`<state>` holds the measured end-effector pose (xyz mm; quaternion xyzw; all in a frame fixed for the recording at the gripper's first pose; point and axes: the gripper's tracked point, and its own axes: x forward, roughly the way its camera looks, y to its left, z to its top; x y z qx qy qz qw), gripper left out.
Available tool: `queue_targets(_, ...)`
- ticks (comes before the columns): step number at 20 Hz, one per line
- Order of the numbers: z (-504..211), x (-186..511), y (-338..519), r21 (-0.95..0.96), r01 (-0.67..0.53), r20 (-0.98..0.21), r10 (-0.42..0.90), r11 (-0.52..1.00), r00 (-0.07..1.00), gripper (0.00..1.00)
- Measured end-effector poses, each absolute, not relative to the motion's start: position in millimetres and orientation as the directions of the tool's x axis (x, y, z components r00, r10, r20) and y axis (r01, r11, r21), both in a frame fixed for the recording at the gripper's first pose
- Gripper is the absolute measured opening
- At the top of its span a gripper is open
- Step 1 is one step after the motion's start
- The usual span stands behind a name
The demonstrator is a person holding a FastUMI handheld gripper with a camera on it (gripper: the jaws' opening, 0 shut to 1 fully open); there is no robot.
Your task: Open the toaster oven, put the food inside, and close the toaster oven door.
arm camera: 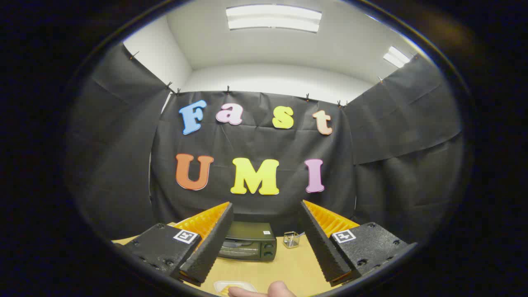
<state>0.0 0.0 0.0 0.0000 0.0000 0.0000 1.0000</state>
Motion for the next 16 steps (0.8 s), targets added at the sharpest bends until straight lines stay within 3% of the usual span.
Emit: queue_targets(16,-13,2,11,0.021,-0.052,-0.037,0.053,0.998,0.998,1.0)
